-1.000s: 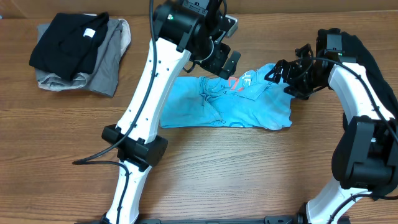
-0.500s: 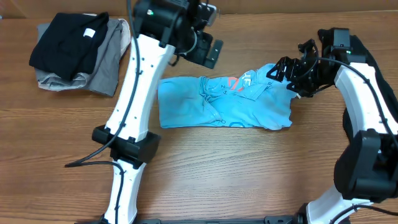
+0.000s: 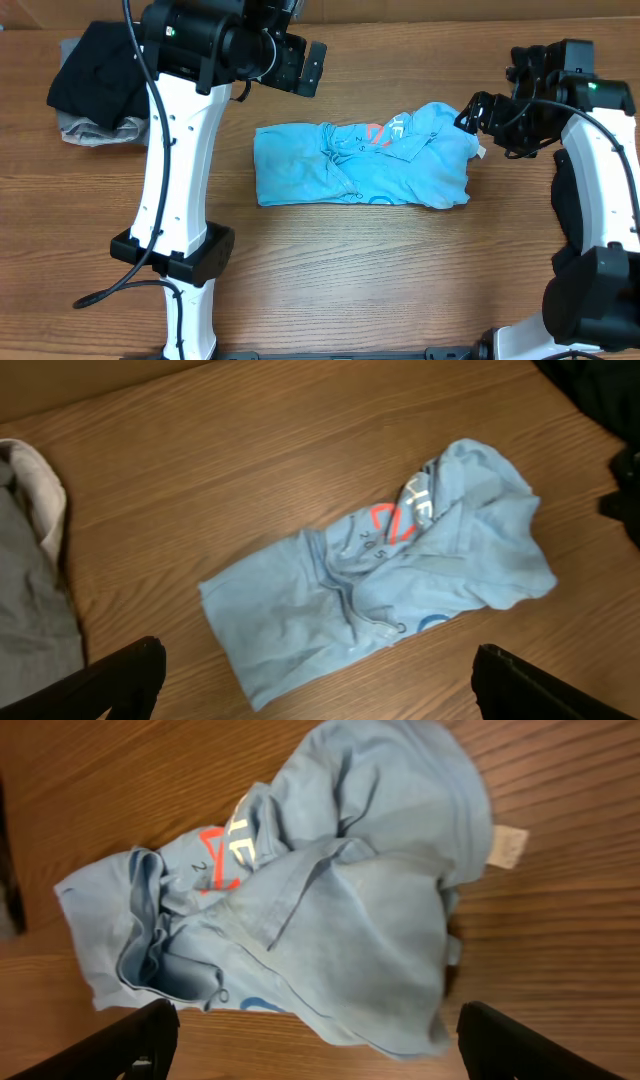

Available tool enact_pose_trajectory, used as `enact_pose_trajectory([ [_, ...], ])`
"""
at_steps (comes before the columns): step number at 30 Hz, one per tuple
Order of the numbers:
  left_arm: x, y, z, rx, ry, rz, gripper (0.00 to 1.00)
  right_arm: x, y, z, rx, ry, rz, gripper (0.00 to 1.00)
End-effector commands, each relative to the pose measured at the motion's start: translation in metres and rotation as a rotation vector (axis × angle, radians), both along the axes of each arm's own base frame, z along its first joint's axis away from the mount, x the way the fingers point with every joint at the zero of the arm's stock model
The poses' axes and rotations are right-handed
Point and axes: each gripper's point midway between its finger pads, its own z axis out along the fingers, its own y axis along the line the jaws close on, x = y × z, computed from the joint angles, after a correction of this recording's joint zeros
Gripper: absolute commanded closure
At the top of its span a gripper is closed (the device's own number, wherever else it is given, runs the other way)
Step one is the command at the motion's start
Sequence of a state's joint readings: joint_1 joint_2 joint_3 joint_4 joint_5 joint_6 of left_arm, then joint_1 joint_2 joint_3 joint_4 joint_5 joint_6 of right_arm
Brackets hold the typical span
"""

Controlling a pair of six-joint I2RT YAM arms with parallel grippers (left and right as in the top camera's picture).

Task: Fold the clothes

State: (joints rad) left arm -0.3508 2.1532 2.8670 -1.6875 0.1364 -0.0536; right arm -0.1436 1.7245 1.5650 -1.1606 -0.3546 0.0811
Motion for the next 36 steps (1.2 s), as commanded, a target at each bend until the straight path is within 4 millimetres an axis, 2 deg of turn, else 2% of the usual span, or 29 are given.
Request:
enact_pose_trajectory([
  [1,0.003,0.014,0.006,0.043,-0.034,0.057,0.0,0.002,-0.01,0.034,-0.088,-0.099,0.048,0.07],
  [6,0.004,0.018,0.006,0.061,-0.041,0.07,0.0,0.0,-0.015,0.041,-0.135,-0.103,0.07,0.05],
  [14,0.006,0.023,0.005,0.084,-0.048,0.087,0.0,0.0,-0.032,0.028,-0.243,-0.076,0.107,0.0],
  [17,0.006,0.023,0.005,0.084,-0.047,0.087,0.0,0.002,-0.042,0.012,-0.288,-0.03,0.102,0.0],
  [23,0.007,0.022,0.002,0.087,-0.039,0.087,0.0,0.013,-0.053,-0.023,-0.263,0.03,0.105,0.0],
  [30,0.008,0.022,-0.012,0.105,0.005,0.084,0.0,0.028,-0.04,-0.061,-0.111,0.062,0.127,0.0],
  [36,0.008,0.022,-0.028,0.126,0.054,0.081,0.0,0.028,-0.027,-0.088,-0.014,0.119,0.144,0.0],
])
